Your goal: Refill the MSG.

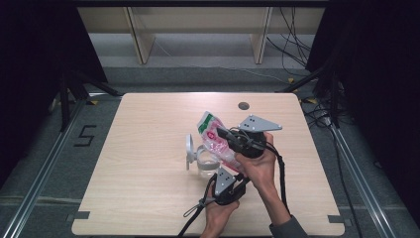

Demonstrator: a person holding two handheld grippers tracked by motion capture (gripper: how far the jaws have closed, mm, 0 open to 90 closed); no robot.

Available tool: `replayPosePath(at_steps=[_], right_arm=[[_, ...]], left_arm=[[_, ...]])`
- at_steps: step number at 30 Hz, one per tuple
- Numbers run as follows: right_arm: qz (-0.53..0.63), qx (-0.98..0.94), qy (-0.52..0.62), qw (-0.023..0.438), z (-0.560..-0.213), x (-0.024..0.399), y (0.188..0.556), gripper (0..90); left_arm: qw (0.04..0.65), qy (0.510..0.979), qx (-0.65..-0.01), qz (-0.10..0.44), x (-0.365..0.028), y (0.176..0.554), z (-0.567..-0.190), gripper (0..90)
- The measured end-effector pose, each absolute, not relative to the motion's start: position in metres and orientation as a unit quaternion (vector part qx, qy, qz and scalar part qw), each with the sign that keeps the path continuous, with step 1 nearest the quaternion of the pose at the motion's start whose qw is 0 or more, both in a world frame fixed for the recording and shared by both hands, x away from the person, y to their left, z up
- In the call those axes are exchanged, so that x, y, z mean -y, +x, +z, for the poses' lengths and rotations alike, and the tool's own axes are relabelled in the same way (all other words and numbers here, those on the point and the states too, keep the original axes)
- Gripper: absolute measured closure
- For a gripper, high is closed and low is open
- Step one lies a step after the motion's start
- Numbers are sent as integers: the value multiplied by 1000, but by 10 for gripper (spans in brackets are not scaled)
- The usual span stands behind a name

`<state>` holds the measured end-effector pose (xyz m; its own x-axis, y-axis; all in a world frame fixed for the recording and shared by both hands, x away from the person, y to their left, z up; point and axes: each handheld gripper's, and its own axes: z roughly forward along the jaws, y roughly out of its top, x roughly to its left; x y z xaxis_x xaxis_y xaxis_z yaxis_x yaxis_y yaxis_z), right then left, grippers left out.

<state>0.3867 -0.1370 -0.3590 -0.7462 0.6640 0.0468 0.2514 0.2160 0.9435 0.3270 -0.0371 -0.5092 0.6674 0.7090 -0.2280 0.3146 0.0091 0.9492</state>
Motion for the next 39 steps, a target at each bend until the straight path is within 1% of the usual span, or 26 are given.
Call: replayPosePath(at_steps=[1, 4, 6, 7, 12, 15, 19, 20, 22, 28, 31, 33, 34, 36, 39], right_arm=[[544, -758, 299, 200, -358, 138, 387, 900], [546, -757, 306, 189, -359, 137, 387, 900], [543, -760, 297, 198, -359, 136, 388, 900], [543, -760, 301, 192, -360, 135, 387, 900], [543, -761, 295, 196, -361, 134, 389, 900], [546, -759, 305, 184, -362, 133, 389, 900], [545, -759, 299, 194, -361, 134, 389, 900], [544, -761, 300, 186, -361, 133, 389, 900], [546, -755, 306, 196, -362, 132, 389, 900], [541, -763, 299, 188, -362, 130, 390, 900], [534, -763, 308, 195, -362, 128, 389, 900], [535, -767, 291, 202, -362, 127, 392, 900], [532, -766, 306, 191, -362, 126, 390, 900], [529, -769, 306, 189, -362, 125, 389, 900], [528, -771, 292, 204, -362, 123, 391, 900]], left_arm=[[606, 683, -373, 164, 37, 327, -509, 781], [604, 685, -373, 165, 37, 328, -509, 781], [605, 680, -375, 174, 39, 326, -509, 782], [605, 680, -375, 176, 40, 326, -509, 782], [607, 680, -373, 171, 40, 327, -510, 784], [603, 683, -375, 172, 39, 326, -509, 784], [605, 683, -370, 175, 40, 328, -510, 784], [605, 683, -370, 177, 40, 328, -509, 785], [605, 683, -368, 180, 41, 328, -509, 785], [605, 682, -370, 180, 41, 326, -508, 786], [604, 684, -367, 179, 41, 327, -508, 786], [609, 682, -364, 177, 41, 328, -508, 787], [606, 683, -367, 176, 41, 327, -508, 787], [611, 680, -365, 175, 42, 328, -508, 787], [615, 678, -362, 174, 41, 328, -508, 787]])
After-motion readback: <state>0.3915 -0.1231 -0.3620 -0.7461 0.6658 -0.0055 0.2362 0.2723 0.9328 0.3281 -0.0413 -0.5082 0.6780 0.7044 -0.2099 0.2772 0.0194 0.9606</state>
